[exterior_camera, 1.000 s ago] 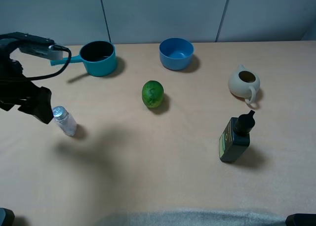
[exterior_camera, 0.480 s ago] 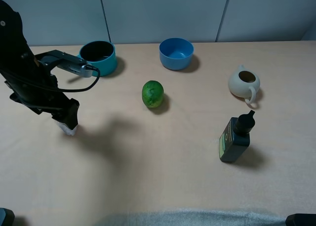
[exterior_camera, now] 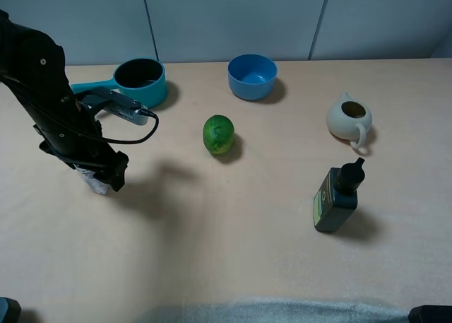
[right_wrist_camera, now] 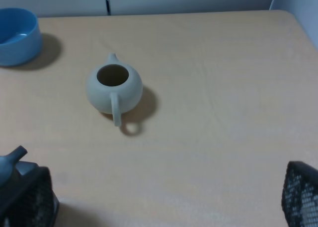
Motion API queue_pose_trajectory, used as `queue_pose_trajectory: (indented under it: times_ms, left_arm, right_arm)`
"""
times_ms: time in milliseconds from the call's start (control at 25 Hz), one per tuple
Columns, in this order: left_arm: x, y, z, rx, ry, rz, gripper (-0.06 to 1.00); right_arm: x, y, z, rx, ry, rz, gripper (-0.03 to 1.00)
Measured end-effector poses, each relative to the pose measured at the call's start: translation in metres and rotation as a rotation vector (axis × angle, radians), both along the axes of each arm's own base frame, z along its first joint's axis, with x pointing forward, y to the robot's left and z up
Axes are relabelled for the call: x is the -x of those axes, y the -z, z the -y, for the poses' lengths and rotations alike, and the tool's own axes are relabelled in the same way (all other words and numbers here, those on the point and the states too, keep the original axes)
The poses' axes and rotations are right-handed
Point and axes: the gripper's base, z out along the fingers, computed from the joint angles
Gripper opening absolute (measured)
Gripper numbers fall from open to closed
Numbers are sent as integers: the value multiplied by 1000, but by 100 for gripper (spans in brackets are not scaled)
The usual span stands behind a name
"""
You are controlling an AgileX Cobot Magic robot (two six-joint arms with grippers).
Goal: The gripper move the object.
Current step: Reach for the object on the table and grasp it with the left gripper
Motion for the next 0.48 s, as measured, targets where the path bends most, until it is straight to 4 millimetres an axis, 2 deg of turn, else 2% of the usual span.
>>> queue_pose_trajectory:
  times_ms: [480]
  left_arm:
    - [-1,0,0,-3,2,15,79]
  right_arm:
    - [0,0,0,0,0,0,69]
